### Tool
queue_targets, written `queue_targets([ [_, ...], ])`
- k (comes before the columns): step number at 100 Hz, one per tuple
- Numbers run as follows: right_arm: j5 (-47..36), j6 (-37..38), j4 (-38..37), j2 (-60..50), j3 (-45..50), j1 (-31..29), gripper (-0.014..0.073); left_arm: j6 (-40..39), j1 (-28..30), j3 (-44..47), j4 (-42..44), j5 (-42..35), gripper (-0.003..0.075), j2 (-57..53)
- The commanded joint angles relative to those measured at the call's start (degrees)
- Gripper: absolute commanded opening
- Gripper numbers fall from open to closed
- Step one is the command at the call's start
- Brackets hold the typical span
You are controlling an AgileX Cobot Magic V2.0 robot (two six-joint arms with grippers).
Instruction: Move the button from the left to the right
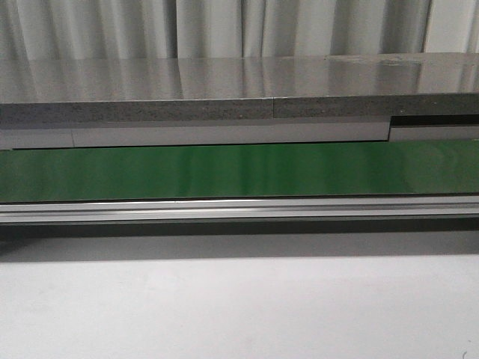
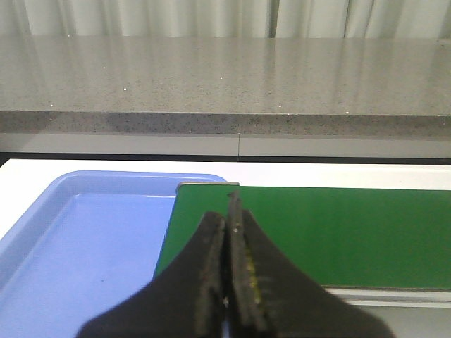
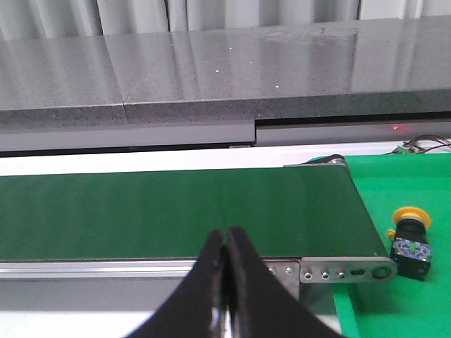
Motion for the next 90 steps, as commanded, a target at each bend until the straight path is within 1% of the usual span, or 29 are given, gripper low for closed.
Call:
queue_targets([
  [1,-5.5,0.0,-0.4,-2.9,0.9,0.2,-0.0067,-0.1,-0.4,-1.5,-0.5,-4.3,-0.002,0.3],
  [20,-5.4,0.0,-0.4,-10.1,5.4,0.2,-0.0067,-0.1,-0.4,-1.5,-0.5,-4.3,-0.002,0.3],
  [45,-7.4,0.0,-0.4,-10.0,9.4,0.2,-0.0067,-0.1,-0.4,-1.5,-0.5,-4.3,-0.002,0.3],
  [90,-6.7,0.0,-0.4,-10.0,9.4,0.2,-0.0067,-0.1,-0.4,-1.5,-0.5,-4.3,-0.002,0.3],
])
